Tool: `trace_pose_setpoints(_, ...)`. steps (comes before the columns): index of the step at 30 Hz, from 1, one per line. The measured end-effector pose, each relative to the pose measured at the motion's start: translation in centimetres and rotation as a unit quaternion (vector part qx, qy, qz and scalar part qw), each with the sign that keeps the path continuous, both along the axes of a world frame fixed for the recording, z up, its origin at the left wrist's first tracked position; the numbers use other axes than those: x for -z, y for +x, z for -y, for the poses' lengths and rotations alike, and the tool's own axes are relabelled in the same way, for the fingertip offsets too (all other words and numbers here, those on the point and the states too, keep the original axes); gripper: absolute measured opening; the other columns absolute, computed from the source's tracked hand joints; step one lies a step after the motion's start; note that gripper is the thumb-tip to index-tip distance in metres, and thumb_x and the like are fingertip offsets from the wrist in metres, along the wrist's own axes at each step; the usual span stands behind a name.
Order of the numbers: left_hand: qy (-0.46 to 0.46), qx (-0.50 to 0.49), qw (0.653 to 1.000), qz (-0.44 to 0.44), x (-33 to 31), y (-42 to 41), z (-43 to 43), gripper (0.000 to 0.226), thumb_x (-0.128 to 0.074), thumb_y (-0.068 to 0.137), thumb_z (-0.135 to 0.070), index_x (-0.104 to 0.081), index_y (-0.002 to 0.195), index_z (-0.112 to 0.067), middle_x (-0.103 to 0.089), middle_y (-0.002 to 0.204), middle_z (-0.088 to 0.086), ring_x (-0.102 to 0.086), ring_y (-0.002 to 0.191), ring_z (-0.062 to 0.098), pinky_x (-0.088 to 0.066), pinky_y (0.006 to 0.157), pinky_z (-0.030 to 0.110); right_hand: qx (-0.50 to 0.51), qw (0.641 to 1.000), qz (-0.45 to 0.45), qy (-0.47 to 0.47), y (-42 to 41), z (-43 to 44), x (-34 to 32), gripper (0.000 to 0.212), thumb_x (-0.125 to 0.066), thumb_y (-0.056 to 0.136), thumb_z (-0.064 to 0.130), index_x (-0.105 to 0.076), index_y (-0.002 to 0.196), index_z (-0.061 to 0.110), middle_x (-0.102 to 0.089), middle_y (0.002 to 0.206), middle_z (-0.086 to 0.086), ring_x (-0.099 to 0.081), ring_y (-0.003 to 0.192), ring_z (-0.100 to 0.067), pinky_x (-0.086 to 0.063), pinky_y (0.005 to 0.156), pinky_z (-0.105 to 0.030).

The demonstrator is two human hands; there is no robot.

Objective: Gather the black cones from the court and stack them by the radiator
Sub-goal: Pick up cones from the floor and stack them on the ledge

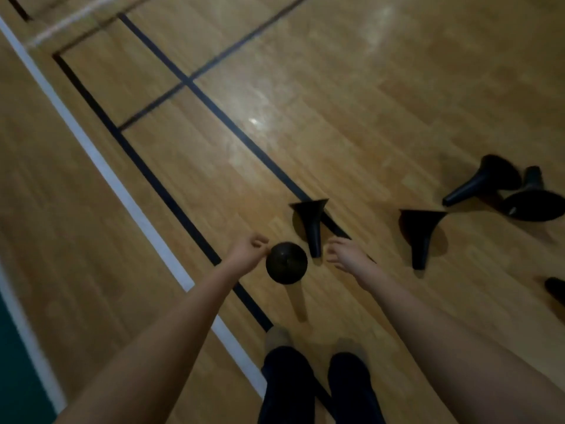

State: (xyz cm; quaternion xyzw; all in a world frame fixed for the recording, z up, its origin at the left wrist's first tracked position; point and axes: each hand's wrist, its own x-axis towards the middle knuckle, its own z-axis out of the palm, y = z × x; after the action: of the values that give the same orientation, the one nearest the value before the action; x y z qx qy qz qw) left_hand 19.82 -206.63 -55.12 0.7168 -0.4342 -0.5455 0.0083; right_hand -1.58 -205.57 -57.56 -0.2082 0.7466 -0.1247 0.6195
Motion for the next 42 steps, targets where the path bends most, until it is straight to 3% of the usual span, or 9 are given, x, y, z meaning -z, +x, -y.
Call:
trace_pose_setpoints(2,0.035,-0.033,0.999,0.004,5.7,-1.2,-0.1,0.036,-0.051,0.096,-0.021,-0.051,0.131,-0.015,-0.056,0.124,0.009,-0.056,0.106,0.021,-0.046,0.083,0.032,-0.044,0.999,-0.005,0.0,0.1,-0.3,5.6,0.038,-0.046,0.098,0.016,-0.049,0.136,0.011,-0.055,0.126,-0.008,-0.057,0.107,-0.022,-0.047,0.087,-0.034)
trace_pose_setpoints(5,0.043,-0.032,0.998,0.026,13.0,-2.4,-0.3,0.042,-0.052,0.096,-0.015,-0.045,0.137,-0.011,-0.058,0.119,0.014,-0.057,0.093,0.021,-0.046,0.073,0.031,-0.052,0.999,-0.001,0.003,0.5,-1.1,13.1,0.043,-0.046,0.097,0.016,-0.044,0.14,0.016,-0.054,0.129,-0.006,-0.057,0.106,-0.021,-0.045,0.082,-0.031)
trace_pose_setpoints(9,0.027,0.021,0.998,0.05,20.1,-4.1,-0.8,0.055,-0.058,0.092,-0.029,-0.039,0.142,-0.015,-0.053,0.132,0.013,-0.055,0.115,0.029,-0.05,0.093,0.042,-0.062,0.998,0.017,0.022,0.6,-2.4,20.4,0.048,-0.046,0.096,0.016,-0.04,0.144,0.021,-0.051,0.136,-0.005,-0.057,0.11,-0.021,-0.046,0.089,-0.033)
trace_pose_setpoints(12,-0.007,0.06,0.995,0.084,24.4,-5.4,-0.9,0.063,-0.065,0.085,-0.04,-0.041,0.139,-0.02,-0.046,0.137,0.01,-0.052,0.119,0.031,-0.049,0.095,0.047,-0.053,0.998,0.022,0.032,0.5,-2.5,25.0,0.048,-0.045,0.097,0.017,-0.039,0.145,0.023,-0.049,0.139,-0.005,-0.056,0.113,-0.021,-0.045,0.091,-0.033)
trace_pose_setpoints(16,-0.052,0.101,0.985,0.131,27.4,-5.2,-0.5,0.052,-0.066,0.085,-0.038,-0.049,0.131,-0.02,-0.051,0.127,0.007,-0.057,0.11,0.028,-0.052,0.09,0.044,-0.044,0.998,0.027,0.045,1.0,-2.4,29.8,0.047,-0.041,0.1,0.02,-0.035,0.147,0.019,-0.044,0.144,-0.007,-0.051,0.121,-0.023,-0.041,0.095,-0.035)
trace_pose_setpoints(25,-0.046,0.06,0.994,0.084,28.6,-2.0,1.4,0.044,-0.069,0.08,-0.027,-0.056,0.121,-0.018,-0.061,0.106,0.004,-0.061,0.091,0.017,-0.051,0.069,0.026,0.043,0.995,0.068,0.062,4.5,-1.1,37.0,0.047,-0.043,0.1,0.028,-0.04,0.143,0.009,-0.042,0.147,-0.011,-0.039,0.134,-0.027,-0.029,0.109,-0.037)
trace_pose_setpoints(30,-0.026,0.01,0.999,0.044,24.6,-0.2,1.5,0.034,-0.069,0.081,-0.021,-0.057,0.113,-0.018,-0.06,0.104,0.005,-0.06,0.093,0.017,-0.051,0.074,0.027,0.071,0.993,0.07,0.059,4.9,-1.0,33.3,0.044,-0.044,0.1,0.03,-0.044,0.137,0.008,-0.049,0.139,-0.01,-0.047,0.121,-0.025,-0.033,0.095,-0.032)
trace_pose_setpoints(36,-0.026,0.01,1.0,0.007,12.5,1.3,1.2,0.031,-0.061,0.09,-0.018,-0.056,0.12,-0.021,-0.055,0.1,0.0,-0.053,0.075,0.005,-0.04,0.054,0.013,0.076,0.994,0.067,0.033,3.0,-1.0,20.0,0.052,-0.043,0.099,0.037,-0.037,0.144,0.011,-0.048,0.141,-0.009,-0.045,0.129,-0.027,-0.033,0.105,-0.036)
trace_pose_setpoints(42,-0.036,-0.009,0.999,-0.007,-2.7,2.9,1.6,0.031,-0.061,0.088,-0.024,-0.058,0.119,-0.027,-0.055,0.113,0.004,-0.059,0.093,0.018,-0.052,0.083,0.034,0.103,0.991,0.081,0.013,2.1,0.0,2.7,0.062,-0.031,0.099,0.054,-0.041,0.143,0.011,-0.047,0.144,-0.008,-0.046,0.13,-0.026,-0.034,0.11,-0.041)
